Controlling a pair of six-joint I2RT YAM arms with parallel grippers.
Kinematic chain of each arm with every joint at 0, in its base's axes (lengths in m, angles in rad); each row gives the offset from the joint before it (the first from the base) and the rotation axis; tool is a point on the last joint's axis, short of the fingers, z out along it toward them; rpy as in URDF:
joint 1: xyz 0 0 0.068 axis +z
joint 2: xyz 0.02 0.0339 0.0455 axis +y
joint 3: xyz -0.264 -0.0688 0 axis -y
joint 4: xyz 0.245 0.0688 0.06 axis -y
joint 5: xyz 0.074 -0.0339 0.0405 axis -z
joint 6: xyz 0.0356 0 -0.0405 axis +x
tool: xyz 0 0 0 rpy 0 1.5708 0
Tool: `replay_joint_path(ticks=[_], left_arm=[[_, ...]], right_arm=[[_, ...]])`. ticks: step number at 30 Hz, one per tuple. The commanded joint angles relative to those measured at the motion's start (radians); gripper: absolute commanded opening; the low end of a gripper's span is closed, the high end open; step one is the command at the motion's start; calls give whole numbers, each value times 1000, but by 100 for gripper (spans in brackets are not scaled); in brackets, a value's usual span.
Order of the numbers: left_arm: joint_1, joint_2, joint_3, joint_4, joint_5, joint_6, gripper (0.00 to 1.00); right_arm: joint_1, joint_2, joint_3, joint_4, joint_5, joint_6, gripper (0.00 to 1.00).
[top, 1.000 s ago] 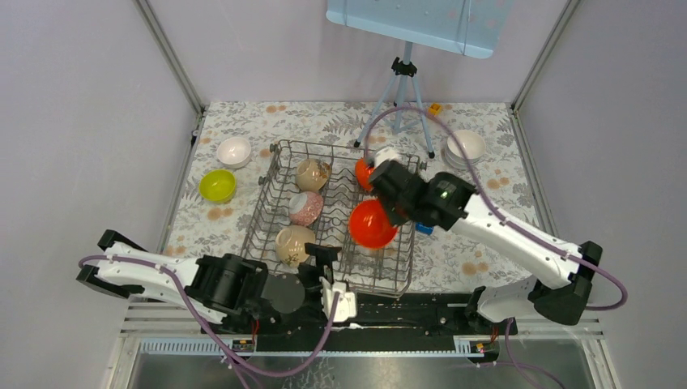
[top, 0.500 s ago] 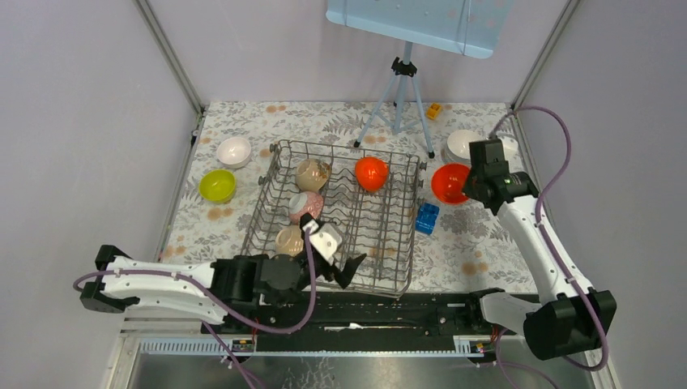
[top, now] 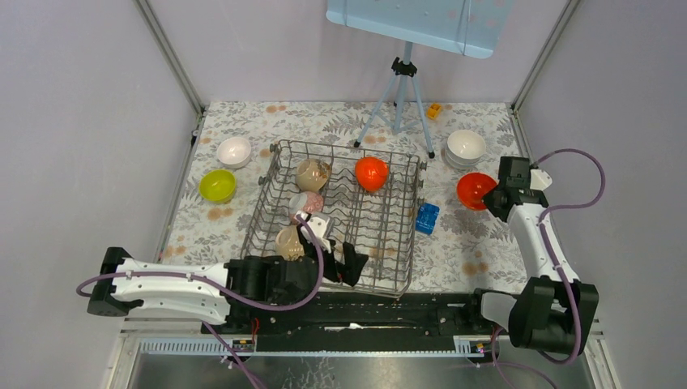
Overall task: Unload the bowls from the dish rack
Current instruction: Place the bowl at the center of the board.
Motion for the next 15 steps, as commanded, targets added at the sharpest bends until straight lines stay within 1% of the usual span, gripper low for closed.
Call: replay_joint_path(ticks=[1,5,10,15], left_arm=[[4,-52,-38,-38,-30,-179,99],[4,-71,-62,-65,-22,-258,99],[4,-59,-53,-126,-32,-314,99],[3,-42,-48,-136,-35,-324,99]], right_arm=[[-55,59,11,122,11,60,0],[-85,157,41,145,-63,74,0],[-99,242,70,178,-66,60,0],[-107,297,88,197,-66,39,0]])
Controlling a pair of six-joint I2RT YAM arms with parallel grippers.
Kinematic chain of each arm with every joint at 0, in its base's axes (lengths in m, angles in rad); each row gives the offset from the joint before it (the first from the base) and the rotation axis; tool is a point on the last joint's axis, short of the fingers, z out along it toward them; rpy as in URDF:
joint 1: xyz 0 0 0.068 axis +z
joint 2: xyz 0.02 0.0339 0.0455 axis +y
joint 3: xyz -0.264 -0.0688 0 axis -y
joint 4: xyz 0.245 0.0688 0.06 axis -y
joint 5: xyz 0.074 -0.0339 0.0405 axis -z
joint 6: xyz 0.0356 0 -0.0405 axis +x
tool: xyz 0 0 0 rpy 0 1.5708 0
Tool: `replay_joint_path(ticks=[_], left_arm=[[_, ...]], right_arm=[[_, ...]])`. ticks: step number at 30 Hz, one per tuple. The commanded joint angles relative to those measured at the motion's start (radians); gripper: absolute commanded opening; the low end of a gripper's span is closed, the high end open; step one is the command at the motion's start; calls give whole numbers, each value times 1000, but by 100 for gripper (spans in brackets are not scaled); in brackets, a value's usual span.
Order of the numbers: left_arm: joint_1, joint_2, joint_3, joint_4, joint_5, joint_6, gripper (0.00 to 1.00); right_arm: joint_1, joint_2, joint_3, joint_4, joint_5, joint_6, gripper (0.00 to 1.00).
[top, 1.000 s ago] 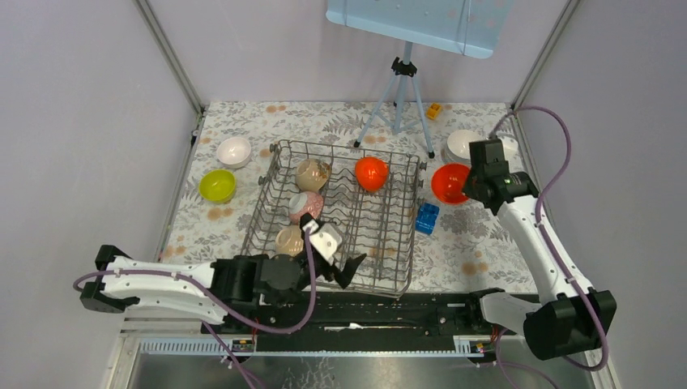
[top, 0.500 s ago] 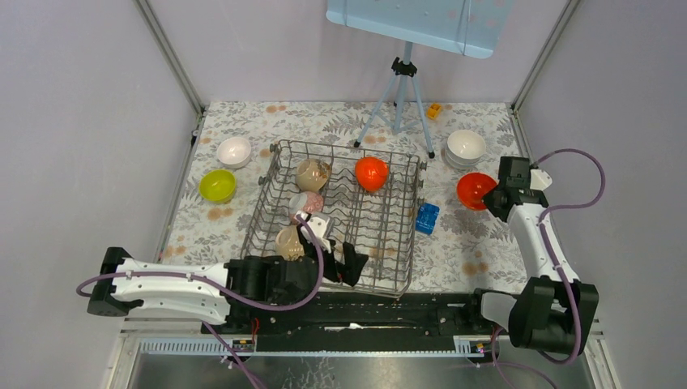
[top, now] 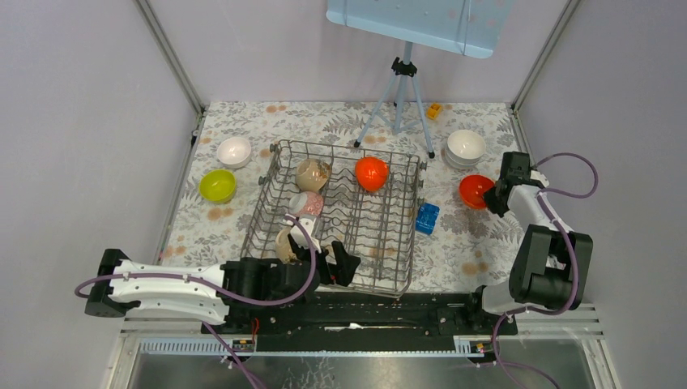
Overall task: Unload the bowls from the dish rack
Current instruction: Place the bowl at the center of the board.
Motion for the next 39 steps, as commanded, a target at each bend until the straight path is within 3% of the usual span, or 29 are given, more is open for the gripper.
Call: replay_joint_path(ticks=[1,21,34,39], left_arm=[[3,17,15,-5,-34,-41,99],[3,119,56,33,-41,16,99],[3,107,47,27,-27,4,99],[3,97,39,27,-26,-7,99]], right_arm=[[-13,29,54,59,0,-6,0],[-14,70,-10,95,-2,16,0],[-15,71,-45,98,-9,-7,25],[-14,48,-32,76,-34,-25,51]])
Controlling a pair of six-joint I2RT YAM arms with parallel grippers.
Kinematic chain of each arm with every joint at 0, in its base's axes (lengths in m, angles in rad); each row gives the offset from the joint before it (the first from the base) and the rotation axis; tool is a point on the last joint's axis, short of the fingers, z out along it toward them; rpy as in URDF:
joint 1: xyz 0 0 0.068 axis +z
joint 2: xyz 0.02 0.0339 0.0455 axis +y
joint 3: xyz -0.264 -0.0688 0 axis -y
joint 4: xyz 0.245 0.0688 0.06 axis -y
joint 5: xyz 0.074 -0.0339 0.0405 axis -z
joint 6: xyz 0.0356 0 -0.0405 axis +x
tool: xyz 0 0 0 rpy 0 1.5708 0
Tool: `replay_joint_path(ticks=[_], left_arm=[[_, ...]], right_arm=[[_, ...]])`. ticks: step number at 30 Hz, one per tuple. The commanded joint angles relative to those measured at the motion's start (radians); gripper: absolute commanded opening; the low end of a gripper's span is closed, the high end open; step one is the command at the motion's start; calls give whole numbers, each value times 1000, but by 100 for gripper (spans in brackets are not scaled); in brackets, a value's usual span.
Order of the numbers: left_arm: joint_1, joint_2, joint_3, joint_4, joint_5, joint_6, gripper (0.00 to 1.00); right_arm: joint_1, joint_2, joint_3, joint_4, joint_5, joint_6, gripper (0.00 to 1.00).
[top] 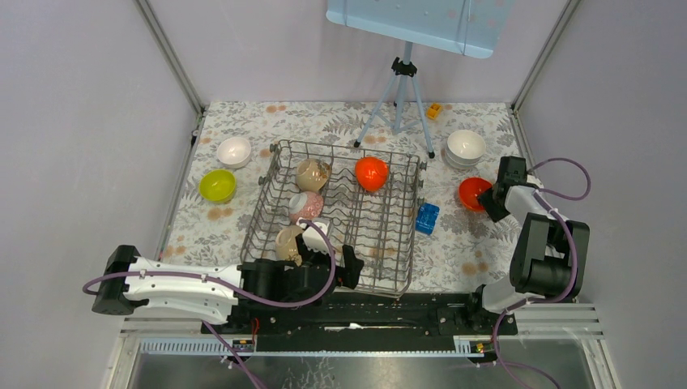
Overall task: Unload the bowls from the dish rack
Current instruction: Place the bowl at the center of the board, then pick up the bowl from the dish rack.
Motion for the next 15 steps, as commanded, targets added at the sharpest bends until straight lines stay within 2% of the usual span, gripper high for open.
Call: replay_joint_path(ticks=[1,7,10,11,15], left_arm=[[3,-21,28,29,-6,-9,99],[4,-23,27,46,-2,11,99],[3,-23,30,61,3,41,99],[3,-22,34,65,2,54,99],[4,-21,50,82,-24,129,99]], right_arm=[[-6,-35,16,-27,-12,-23,57],[-6,-105,58,-82,-20,-61,80],[-2,-160,93,-122,-30,-83,95],[4,-183,110,-139,-29,-88,98],[99,-272,181,-181,-9,-99,99]])
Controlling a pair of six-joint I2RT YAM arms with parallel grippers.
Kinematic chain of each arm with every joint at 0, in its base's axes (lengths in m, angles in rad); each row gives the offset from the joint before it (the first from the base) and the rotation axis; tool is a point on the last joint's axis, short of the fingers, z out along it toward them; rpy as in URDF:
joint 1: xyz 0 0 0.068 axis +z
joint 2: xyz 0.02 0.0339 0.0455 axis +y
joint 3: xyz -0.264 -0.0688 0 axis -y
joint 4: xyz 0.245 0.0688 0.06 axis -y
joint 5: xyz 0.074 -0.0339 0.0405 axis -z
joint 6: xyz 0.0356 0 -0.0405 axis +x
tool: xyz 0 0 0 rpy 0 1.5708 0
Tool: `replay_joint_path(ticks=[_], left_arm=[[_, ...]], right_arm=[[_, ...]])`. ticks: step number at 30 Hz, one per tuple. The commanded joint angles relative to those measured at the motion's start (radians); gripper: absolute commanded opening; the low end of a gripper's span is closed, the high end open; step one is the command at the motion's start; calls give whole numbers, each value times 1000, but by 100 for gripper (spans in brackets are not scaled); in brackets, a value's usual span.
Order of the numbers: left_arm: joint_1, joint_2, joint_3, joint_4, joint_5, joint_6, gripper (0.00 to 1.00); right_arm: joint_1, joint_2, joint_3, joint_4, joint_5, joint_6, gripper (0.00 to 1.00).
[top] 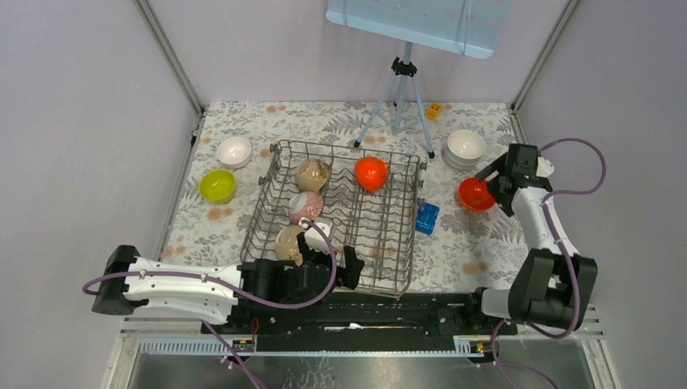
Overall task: Unload the bowls from the dish rack
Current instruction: Pick up the bowl from the dish rack.
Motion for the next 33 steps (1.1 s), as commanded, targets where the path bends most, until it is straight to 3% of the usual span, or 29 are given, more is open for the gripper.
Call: replay_joint_path(ticks=[1,6,11,15,20,22,25,28,30,33], left_arm=[[4,-14,50,68,-41,99,99],[41,8,79,76,-36,165,99],[229,25,124,175,194,283,99],[480,88,181,228,479,283,99],[706,239,284,284,785,238,99],[773,310,322,307,896,214,99],[860,412,356,357,1027,172,99],[936,503,367,414,1102,123,99],[979,548,362,462,1141,107,99],[1013,599,352,536,1158,100,99]], right_arm=[[112,-132,108,-53,6,-33,99],[380,-266,173,-31,-20,-97,92],[597,-305,178,2,-73,-143,89],[638,-307,97,91,-159,-119,89],[679,-352,-103,414,-213,-72,89],[680,-317,-104,453,-259,-60,89],[680,-221,-42,381,-322,-73,92],[682,-181,-37,405,-307,-64,96],[682,-190,-86,507,-321,-59,96],[682,-162,-98,582,-320,-49,90]])
